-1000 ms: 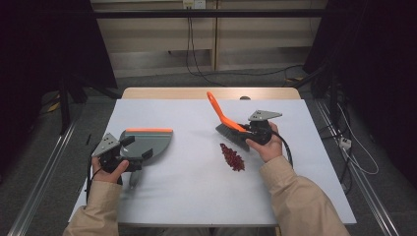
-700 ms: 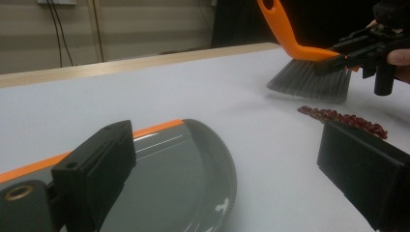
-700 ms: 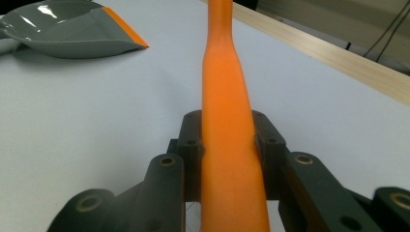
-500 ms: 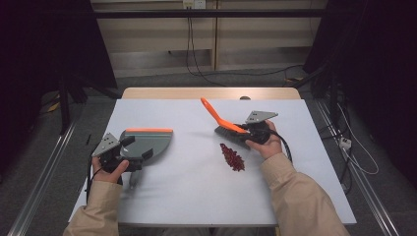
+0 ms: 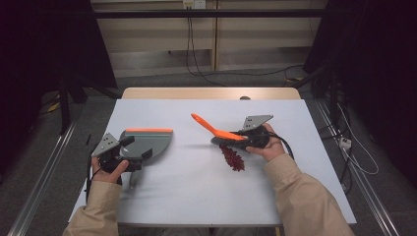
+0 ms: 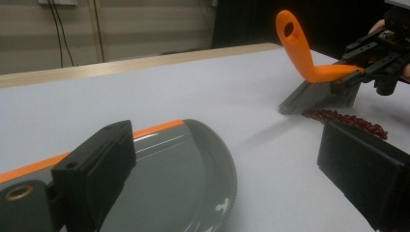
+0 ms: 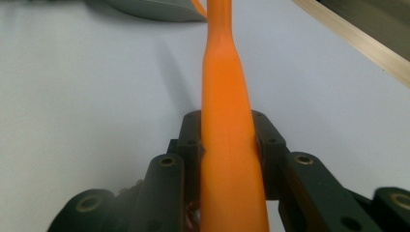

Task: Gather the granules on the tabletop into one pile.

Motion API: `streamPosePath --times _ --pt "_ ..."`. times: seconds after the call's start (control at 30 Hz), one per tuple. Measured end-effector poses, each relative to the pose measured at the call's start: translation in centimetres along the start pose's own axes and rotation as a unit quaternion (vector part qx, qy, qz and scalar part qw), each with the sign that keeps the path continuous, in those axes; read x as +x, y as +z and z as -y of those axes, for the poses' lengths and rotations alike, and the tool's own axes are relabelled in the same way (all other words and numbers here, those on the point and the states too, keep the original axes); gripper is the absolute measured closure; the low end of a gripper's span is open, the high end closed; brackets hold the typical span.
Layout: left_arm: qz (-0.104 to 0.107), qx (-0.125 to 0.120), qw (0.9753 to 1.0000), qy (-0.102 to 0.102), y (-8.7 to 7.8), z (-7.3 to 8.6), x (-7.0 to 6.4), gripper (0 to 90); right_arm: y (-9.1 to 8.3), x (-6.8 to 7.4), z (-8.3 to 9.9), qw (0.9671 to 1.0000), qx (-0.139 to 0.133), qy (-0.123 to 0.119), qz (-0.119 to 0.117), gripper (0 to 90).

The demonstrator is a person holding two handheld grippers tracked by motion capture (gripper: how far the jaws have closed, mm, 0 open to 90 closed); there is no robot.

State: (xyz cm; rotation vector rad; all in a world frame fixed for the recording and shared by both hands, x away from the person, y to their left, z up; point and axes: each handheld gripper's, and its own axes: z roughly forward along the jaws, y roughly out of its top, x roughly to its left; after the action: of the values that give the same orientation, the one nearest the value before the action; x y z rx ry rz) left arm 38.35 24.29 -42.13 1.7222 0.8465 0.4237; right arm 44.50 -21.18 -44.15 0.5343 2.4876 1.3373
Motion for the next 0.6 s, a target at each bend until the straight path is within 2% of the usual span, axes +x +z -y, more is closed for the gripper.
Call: streamPosePath --times 0.33,0.6 --pt "-0.001 -0.001 1.0 0.001 -0.1 -0.1 -0.1 6.3 -0.9 1.1 0.2 0.9997 0.004 -0.004 -0.022 71.3" --pt "-0.002 -0.002 1.0 0.001 -0.2 -0.1 -0.1 6.2 -1.3 1.9 0.6 0.9997 -0.004 0.005 -0.022 71.3"
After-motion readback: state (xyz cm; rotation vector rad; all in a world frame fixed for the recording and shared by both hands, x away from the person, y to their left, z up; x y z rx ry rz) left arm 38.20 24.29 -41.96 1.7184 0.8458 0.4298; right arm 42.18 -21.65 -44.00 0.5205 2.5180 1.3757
